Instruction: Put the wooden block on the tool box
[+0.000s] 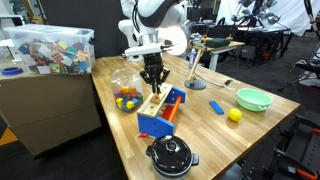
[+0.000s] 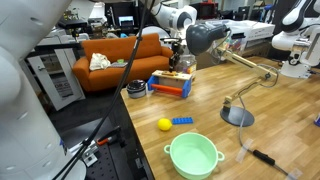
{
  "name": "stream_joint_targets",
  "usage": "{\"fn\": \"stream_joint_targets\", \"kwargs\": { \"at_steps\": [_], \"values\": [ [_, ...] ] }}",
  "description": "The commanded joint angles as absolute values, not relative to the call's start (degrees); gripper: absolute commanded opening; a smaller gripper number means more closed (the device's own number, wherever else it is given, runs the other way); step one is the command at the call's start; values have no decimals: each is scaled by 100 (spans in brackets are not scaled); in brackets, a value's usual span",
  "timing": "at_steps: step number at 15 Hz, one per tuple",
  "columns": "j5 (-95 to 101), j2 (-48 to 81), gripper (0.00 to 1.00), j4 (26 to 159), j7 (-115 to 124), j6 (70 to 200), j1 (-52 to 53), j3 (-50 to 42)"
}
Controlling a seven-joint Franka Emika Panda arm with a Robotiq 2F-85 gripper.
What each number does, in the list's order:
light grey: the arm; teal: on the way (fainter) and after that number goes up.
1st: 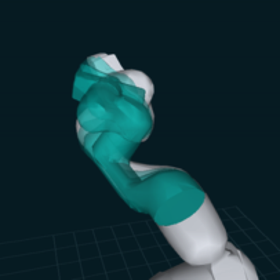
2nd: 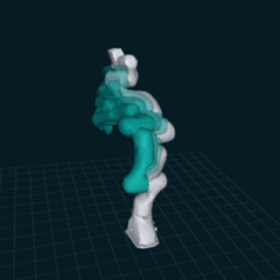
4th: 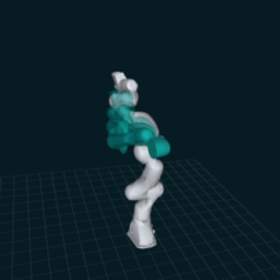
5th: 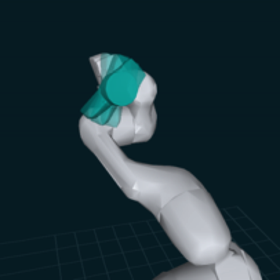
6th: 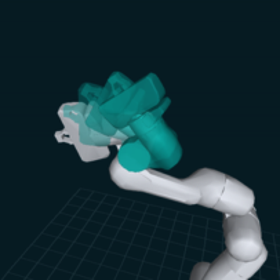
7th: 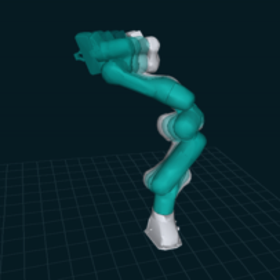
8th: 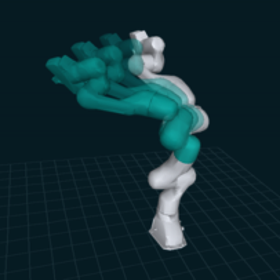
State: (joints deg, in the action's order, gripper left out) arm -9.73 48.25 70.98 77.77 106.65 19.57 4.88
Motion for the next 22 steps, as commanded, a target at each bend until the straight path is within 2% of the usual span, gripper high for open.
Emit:
{"fn": "stream_joint_targets", "kwargs": {
  "at_steps": [1, 5, 6, 8, 15, 17, 22],
  "values": [
    [-984, 5070, 4, 6680, 7684, 10334, 1908, 536],
    [-989, 5212, 4, 6435, 7675, 10166, 1920, 548],
    [-998, 5226, 25, 6407, 7652, 10137, 1917, 563],
    [-1009, 5255, 48, 6339, 7651, 10057, 1919, 576],
    [-1002, 5159, 97, 6411, 7552, 10068, 1923, 598],
    [-916, 4961, 100, 6634, 7403, 10249, 1950, 584],
    [-915, 4450, 100, 7099, 7086, 10387, 1966, 597]
  ]
}}
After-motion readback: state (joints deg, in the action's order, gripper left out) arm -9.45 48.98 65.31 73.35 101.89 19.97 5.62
